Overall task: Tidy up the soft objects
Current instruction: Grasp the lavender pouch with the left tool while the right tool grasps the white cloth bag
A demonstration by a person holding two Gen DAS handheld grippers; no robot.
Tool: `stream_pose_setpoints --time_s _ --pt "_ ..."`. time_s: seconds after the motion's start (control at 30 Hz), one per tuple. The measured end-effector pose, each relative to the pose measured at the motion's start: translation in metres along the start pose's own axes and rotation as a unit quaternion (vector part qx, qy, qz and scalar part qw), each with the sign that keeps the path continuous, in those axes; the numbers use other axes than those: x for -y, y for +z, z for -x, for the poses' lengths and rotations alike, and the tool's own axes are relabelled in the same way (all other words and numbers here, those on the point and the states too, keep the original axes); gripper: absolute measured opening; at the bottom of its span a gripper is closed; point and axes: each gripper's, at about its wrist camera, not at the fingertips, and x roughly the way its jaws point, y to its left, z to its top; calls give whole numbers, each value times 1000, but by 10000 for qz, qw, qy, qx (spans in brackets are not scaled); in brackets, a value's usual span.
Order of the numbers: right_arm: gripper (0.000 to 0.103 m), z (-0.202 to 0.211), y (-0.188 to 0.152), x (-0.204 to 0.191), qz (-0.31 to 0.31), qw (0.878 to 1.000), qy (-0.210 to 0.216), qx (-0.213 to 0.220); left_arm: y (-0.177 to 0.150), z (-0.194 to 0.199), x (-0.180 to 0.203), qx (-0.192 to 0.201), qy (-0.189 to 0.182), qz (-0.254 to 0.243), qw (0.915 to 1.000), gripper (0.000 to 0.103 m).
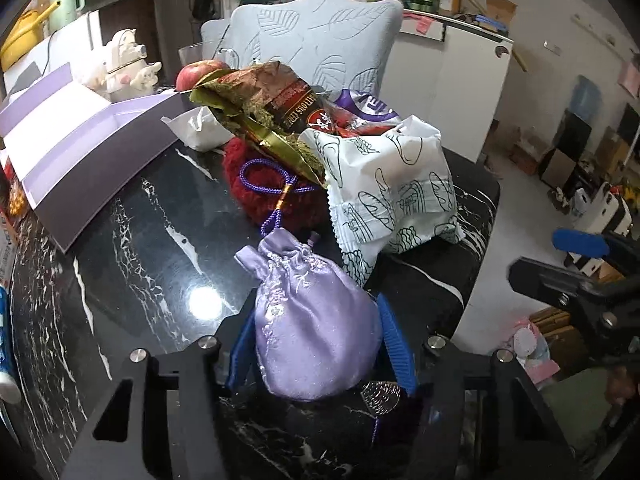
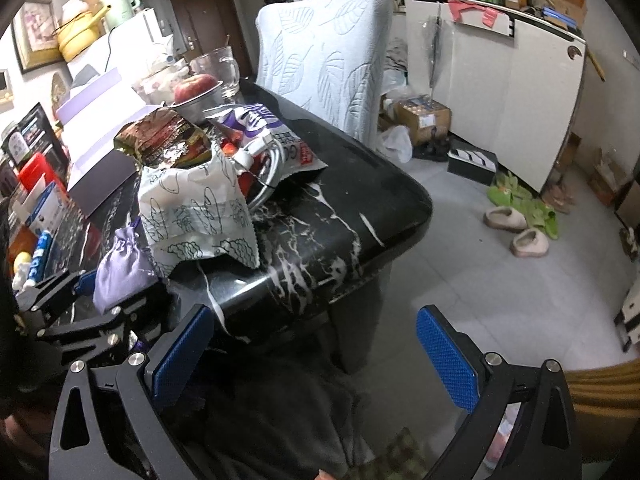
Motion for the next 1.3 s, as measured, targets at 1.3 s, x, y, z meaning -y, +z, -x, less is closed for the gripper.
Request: stream_pose_setpoints --time_s 1.3 --pt "79 -56 41 -65 607 9943 868 136 1 22 -69 161 -136 689 9974 52"
